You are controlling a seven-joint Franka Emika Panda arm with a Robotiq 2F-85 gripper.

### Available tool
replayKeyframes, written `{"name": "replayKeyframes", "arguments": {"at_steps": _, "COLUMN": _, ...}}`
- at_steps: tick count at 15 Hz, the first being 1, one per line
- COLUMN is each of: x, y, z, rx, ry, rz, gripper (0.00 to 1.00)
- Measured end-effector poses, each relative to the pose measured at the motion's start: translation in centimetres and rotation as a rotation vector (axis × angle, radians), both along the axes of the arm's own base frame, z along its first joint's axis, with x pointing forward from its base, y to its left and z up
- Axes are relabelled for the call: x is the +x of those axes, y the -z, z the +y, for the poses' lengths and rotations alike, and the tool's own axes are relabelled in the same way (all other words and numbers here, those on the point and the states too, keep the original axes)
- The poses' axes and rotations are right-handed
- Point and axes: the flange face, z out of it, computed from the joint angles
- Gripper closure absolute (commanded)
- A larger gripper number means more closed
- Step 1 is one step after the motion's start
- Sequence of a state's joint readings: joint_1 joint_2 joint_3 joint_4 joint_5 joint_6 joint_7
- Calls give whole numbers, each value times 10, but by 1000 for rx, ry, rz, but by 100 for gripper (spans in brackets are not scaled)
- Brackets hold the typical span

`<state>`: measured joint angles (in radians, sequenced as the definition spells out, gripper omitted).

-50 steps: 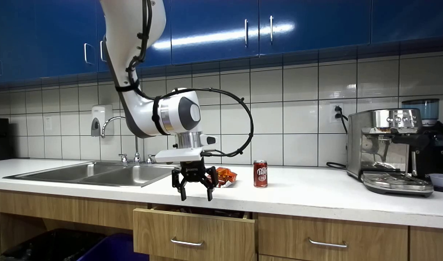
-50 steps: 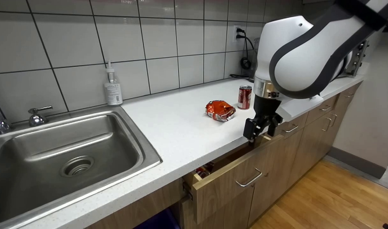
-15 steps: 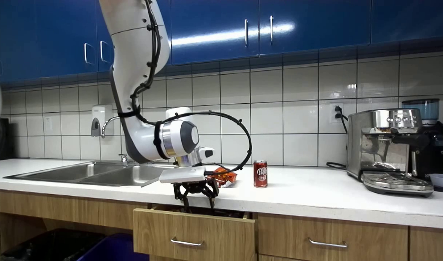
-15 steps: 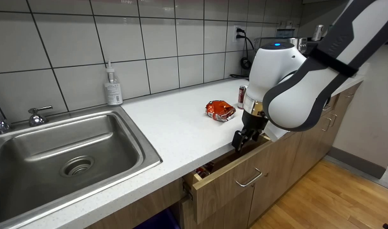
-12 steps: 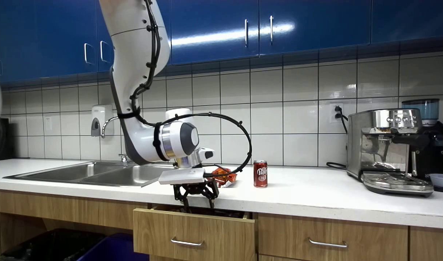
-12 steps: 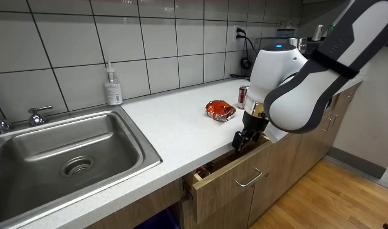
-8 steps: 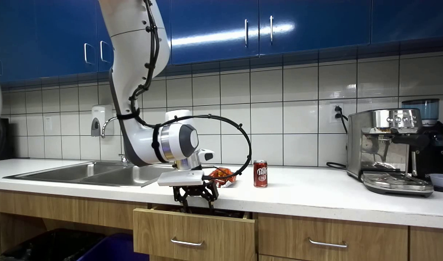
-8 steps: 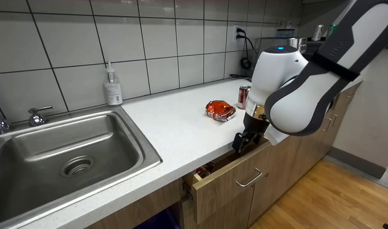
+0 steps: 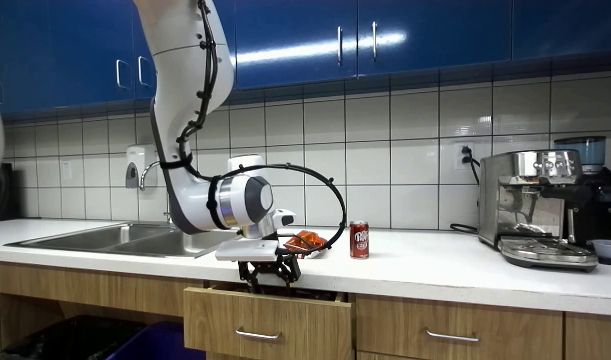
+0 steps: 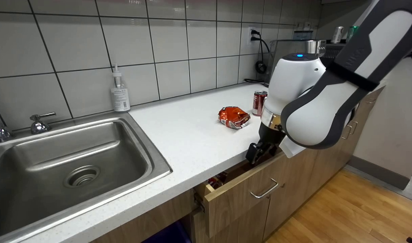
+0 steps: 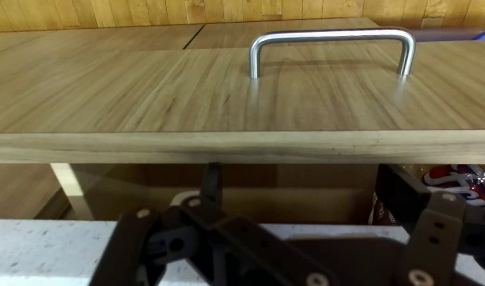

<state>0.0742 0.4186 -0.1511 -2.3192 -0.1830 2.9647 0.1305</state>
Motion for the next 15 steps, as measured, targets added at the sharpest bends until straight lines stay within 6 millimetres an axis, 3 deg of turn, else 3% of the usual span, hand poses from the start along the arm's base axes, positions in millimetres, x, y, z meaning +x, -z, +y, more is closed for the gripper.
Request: {"name": "replayKeyframes", "arguments": {"at_steps": 15, "x": 1, "y": 1, "z": -2, "rx": 15, "ry": 33, "rz": -9, "gripper": 0}}
